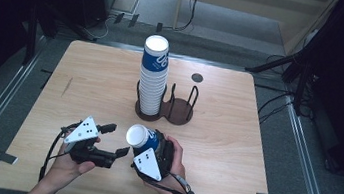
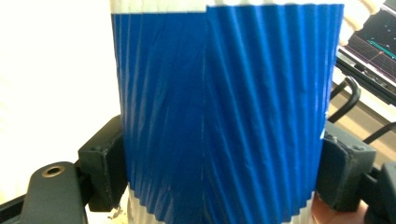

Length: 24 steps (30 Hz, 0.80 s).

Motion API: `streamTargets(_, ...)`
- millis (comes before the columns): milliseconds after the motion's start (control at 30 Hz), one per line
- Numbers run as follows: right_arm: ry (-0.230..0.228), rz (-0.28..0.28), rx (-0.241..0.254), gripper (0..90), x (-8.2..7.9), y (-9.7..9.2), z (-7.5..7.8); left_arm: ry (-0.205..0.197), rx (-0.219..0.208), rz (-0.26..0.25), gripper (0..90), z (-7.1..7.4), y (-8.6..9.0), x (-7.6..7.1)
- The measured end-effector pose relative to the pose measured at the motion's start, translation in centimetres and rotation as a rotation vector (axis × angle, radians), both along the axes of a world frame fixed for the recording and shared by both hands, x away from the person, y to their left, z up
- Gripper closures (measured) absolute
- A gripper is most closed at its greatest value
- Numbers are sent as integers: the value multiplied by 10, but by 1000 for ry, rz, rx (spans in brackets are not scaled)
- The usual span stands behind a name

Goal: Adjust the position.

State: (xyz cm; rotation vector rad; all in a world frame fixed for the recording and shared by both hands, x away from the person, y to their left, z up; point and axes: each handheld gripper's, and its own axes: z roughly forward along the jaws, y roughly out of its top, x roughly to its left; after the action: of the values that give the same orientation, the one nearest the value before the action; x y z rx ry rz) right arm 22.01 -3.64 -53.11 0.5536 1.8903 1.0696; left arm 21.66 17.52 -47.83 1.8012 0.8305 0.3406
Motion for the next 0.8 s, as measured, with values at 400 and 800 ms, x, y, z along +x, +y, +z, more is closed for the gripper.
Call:
streamTargets(400, -17, 42, -45, 187, -7, 10, -4, 3, 12, -40, 145, -1, -5, -2)
streamTargets(800, -9, 100, -52, 187, -13, 16, -5, 18, 13, -73, 148, -3, -7, -1)
